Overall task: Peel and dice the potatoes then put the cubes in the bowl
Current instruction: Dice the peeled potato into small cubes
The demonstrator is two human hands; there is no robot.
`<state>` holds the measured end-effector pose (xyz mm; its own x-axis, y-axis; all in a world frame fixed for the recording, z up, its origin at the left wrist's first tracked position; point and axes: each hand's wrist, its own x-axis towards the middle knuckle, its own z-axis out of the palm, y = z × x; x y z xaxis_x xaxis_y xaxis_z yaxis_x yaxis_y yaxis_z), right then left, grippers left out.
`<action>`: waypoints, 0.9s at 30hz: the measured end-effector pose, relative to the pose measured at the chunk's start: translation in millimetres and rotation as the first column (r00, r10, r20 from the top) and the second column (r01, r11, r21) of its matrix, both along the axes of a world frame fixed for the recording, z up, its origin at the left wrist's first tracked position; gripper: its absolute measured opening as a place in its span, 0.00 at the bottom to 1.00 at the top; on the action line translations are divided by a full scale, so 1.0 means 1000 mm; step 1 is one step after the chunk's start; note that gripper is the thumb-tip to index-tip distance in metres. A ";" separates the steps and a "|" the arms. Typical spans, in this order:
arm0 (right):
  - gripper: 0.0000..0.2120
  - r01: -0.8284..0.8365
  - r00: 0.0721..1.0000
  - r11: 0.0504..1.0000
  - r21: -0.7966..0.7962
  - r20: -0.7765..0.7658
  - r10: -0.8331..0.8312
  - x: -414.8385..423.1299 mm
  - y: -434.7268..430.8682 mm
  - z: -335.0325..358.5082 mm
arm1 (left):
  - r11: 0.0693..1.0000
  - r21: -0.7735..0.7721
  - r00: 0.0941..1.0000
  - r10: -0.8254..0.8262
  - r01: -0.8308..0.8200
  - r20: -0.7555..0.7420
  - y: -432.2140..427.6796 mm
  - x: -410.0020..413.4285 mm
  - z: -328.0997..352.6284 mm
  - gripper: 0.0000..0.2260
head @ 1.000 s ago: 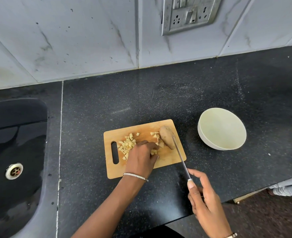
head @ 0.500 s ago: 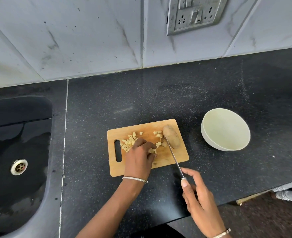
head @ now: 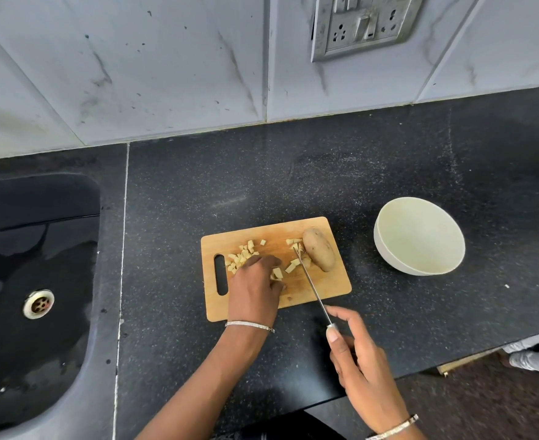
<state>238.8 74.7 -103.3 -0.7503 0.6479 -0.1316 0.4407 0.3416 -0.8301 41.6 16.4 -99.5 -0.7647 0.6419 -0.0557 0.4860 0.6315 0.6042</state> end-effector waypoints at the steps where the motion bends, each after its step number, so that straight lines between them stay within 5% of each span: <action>1: 0.15 -0.002 1.000 1.000 0.003 -0.001 0.002 0.000 -0.001 0.000 | 1.000 -0.003 1.000 -0.002 0.002 0.004 -0.001 0.000 0.000 0.15; 27: 0.12 -0.051 0.998 0.995 0.081 0.046 0.048 -0.010 -0.007 -0.005 | 0.993 0.102 0.993 0.046 -0.057 0.111 0.006 -0.003 -0.008 0.12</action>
